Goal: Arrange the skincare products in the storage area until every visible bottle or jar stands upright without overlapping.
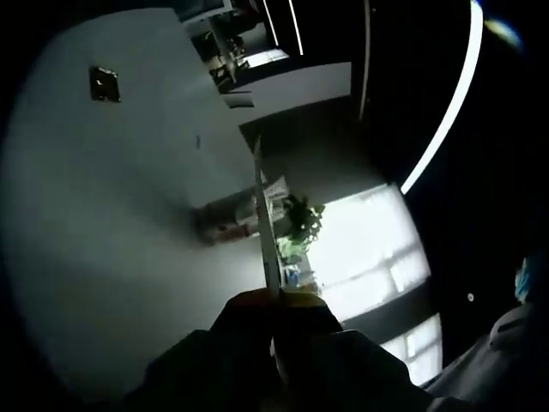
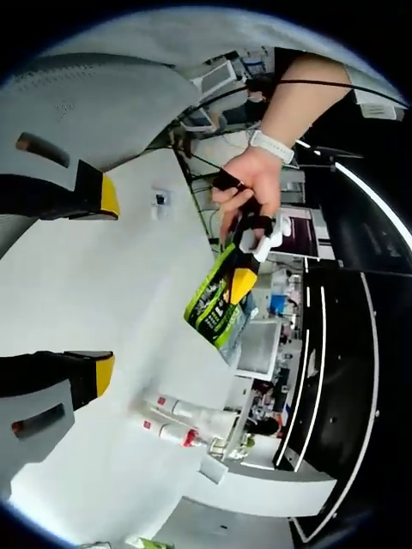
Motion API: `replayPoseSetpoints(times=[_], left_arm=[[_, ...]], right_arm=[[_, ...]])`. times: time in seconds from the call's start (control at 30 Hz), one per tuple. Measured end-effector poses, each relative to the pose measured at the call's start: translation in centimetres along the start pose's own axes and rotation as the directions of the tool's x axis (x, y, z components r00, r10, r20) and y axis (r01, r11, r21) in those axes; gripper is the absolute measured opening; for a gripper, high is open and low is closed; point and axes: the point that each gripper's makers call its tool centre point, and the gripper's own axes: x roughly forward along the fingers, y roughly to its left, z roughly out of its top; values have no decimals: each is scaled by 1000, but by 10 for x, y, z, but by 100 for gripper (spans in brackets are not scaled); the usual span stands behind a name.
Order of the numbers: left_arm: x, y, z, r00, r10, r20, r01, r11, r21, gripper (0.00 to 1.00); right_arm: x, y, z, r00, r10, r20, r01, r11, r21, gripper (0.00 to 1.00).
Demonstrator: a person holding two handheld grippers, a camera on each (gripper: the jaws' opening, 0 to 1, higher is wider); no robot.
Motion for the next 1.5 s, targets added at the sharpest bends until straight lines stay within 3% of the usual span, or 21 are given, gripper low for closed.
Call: replayPoseSetpoints(times=[0.2, 0.57, 1.13, 1.5], left_arm=[[19, 10, 13, 1000, 26, -14, -26, 1000, 0, 0], [50, 27, 16, 993, 98, -71, -98, 995, -1, 0], [86, 57, 38, 985, 169, -40, -172, 982, -71, 0], [102, 77, 40, 975, 213, -58, -218, 972, -89, 0]], right_arm=[[1, -1, -5, 1000, 1, -18, -1, 1000, 5, 60], [3, 0, -11, 999, 10, -46, -10, 1000, -3, 57], [4, 3, -14, 997, 33, -65, -34, 999, -10, 53], [4, 2, -17, 997, 29, -76, -30, 999, -16, 51]])
